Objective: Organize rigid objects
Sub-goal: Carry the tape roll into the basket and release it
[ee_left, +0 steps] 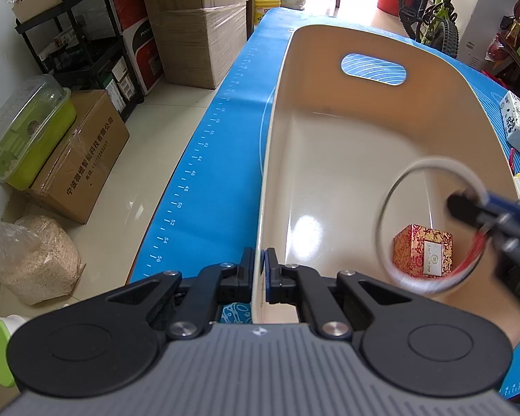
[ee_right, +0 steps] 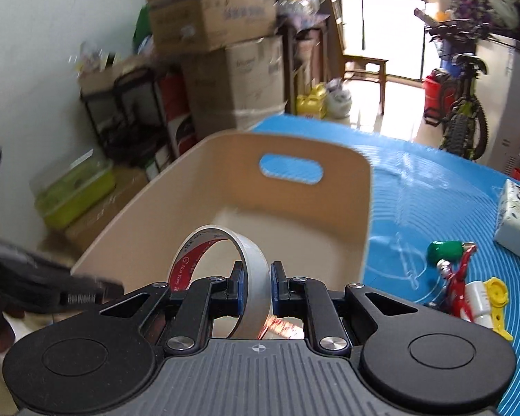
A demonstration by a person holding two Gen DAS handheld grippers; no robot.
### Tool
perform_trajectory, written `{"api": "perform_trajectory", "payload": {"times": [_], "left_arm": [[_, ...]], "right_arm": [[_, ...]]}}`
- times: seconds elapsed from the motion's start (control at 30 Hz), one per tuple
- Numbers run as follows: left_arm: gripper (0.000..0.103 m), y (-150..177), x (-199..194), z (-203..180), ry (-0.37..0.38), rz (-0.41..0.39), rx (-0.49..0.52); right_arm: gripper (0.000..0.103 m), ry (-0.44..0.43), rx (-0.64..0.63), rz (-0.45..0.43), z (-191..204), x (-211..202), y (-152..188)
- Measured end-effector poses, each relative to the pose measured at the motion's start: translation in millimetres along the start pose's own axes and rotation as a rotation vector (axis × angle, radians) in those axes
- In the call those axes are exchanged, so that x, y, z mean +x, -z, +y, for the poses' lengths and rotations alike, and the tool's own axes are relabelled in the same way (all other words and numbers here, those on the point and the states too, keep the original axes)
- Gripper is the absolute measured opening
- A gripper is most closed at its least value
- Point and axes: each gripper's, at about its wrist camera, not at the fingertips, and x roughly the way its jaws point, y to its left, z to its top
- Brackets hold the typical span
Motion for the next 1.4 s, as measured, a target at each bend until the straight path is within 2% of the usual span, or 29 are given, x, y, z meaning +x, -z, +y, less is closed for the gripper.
{"api": "perform_trajectory", "payload": {"times": [0.27,0.33,0.43,0.6,0.63,0.67,0.8,1.07,1.27,1.4], "left_arm": [[0.008,-0.2,0.0,-2.2,-0.008,-0.003,0.003],[0.008,0.0,-0.8,-3.1,-0.011,-0.006,0.008],[0.008,0.0,-0.7,-2.8,-0.013,-0.004,0.008],[0.008,0.1,-0.8,-2.6,-0.014,-0.003,0.008],[0.008,0.2,-0.7,-2.5,-0.013,-0.003,0.006],[0.008,0.1,-0.8,-2.5,-0.012,-0.002,0.006],[0.008,0.0,-0.9,-2.6,-0.012,-0.002,0.005],[0.008,-0.2,-1.2,-2.5,-0.013,-0.002,0.004],[0.008,-0.1,-1.9,-2.0,-0.016,-0.002,0.002],[0.008,0.5,-2.0,-2.4,-0.017,-0.003,0.002]], "right_arm": [[0.025,-0.025,-0.108,0.147,21.0,23.1,18.3],[0.036,-0.023,-0.124,0.162,23.1,25.2,22.2],[0.046,-0.027,-0.163,0.159,28.1,23.1,24.4],[0.063,-0.053,-0.148,0.115,26.4,4.7,19.2],[0.072,-0.048,-0.138,0.101,25.4,-0.7,16.9],[0.078,-0.039,-0.125,0.085,20.6,-6.4,14.5],[0.079,-0.045,-0.044,0.026,-0.4,-25.1,3.7],[0.09,0.069,0.025,-0.059,-54.5,-50.9,-4.7],[0.09,0.156,0.134,-0.07,-105.6,-52.2,0.9],[0.09,0.195,0.189,-0.041,-132.5,-42.3,16.0]]}}
